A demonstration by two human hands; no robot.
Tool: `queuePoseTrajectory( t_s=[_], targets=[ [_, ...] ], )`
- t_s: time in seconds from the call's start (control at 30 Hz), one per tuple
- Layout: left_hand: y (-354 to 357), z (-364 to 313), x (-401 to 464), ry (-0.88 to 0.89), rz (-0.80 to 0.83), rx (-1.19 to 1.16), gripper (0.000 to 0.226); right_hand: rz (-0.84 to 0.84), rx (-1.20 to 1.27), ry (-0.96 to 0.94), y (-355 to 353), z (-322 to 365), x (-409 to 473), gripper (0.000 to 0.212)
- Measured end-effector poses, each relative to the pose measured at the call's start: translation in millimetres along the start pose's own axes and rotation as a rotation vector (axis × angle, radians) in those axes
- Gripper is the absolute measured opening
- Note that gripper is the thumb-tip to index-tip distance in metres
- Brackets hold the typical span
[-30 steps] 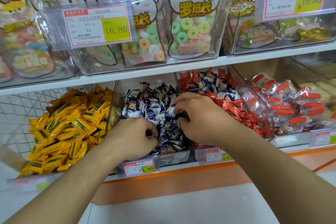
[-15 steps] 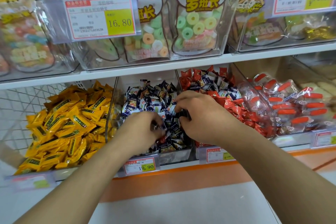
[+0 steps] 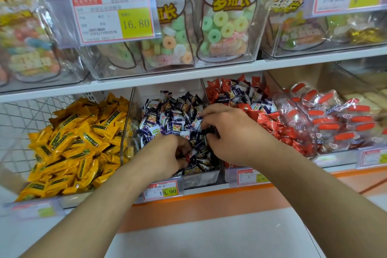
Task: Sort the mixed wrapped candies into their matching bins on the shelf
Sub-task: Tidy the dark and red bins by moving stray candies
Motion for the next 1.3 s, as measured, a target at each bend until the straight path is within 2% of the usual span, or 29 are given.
queuePoseTrajectory(
  t_s=[0.1,0.23,0.5,0.83,0.93,1.0,1.07,1.17,1.3],
  targets=[
    [-1,0,3,0.004,0.037,0.048,0.049,0.002,0.0,0.0,0,1,0,0.024],
    [1,0,7,0.036,0.075,0.061,0.043,0.005,-0.004,-0.002,0,2,0,0.023],
    [-2,4,3,0.043,-0.071,-0.025,0.012,-0.005,0.003,-0.004,1,1,0,0.022],
    [-16,0,-9,0.038,-0.24,-0.186,0.019,-0.041,0.046,-0.001,6,-4,-2,0.029],
    [-27,-2,-17,0.032,-0.362,-0.397,0.014,-0.059,0.078,-0.008,3,-1,-3,0.034],
    [-36,-6,-23,0.091,-0.446,-0.699,0.011,-0.077,0.135,-0.018,-1,3,-6,0.04],
    [-41,-13,-31,0.158,-0.436,-0.925,0.009,-0.091,0.26,-0.022,-5,8,-8,0.04],
    [-39,-26,-33,0.223,-0.39,-1.011,0.012,-0.149,0.42,-0.039,-8,17,-11,0.019],
    [-38,-38,-29,0.268,-0.346,-1.129,0.016,-0.297,0.395,-0.026,-16,12,-21,0.005]
  ],
)
Point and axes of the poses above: each hand's wrist, its own x-axis towards the middle knuckle, its own y-axis out of the palm, z = x × y, the point moved 1 cm from there along x, towards the middle knuckle, and after that the axes turned 9 degrees about z, right-handed, at the moved point
